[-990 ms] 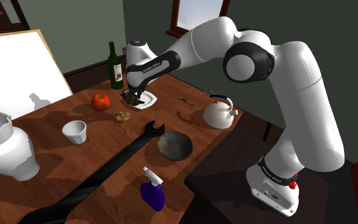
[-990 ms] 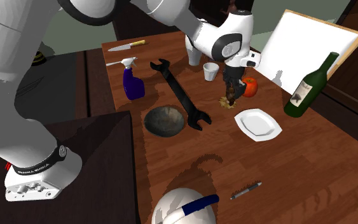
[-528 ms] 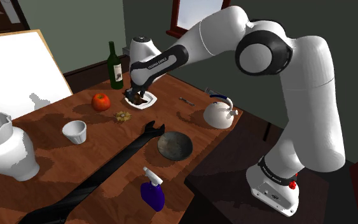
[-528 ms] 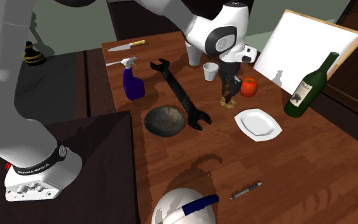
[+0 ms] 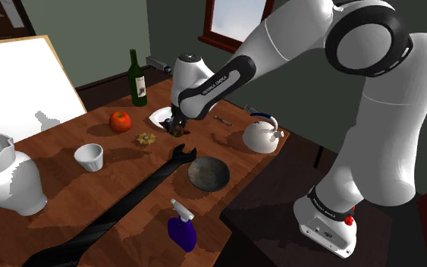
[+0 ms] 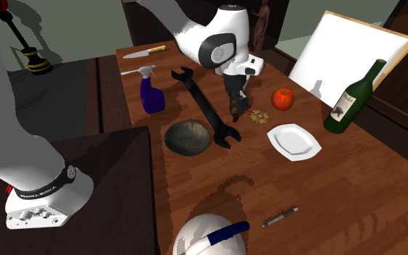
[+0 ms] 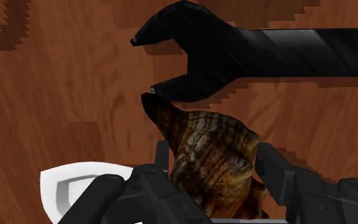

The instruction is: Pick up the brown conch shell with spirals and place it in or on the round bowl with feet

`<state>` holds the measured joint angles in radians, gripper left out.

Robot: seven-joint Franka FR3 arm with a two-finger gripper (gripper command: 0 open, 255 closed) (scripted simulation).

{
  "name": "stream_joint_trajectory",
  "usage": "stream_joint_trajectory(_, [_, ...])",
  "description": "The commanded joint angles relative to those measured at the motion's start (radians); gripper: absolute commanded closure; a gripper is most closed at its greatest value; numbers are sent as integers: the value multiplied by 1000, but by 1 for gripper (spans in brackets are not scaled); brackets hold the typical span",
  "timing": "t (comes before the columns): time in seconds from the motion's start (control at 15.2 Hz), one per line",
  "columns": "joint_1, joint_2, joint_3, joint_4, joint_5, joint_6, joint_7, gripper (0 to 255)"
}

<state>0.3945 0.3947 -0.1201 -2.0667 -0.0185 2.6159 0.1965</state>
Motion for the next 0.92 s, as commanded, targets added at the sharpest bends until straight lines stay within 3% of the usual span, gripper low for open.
stream_joint_trajectory(0.0, [14, -68, -7, -108, -14, 40, 17, 255])
stream_joint_trajectory(0.4, [67, -247, -26, -378, -82, 129, 106, 255])
stream_joint_trajectory(0.86, [102, -462, -23, -659, -211, 190, 264, 255])
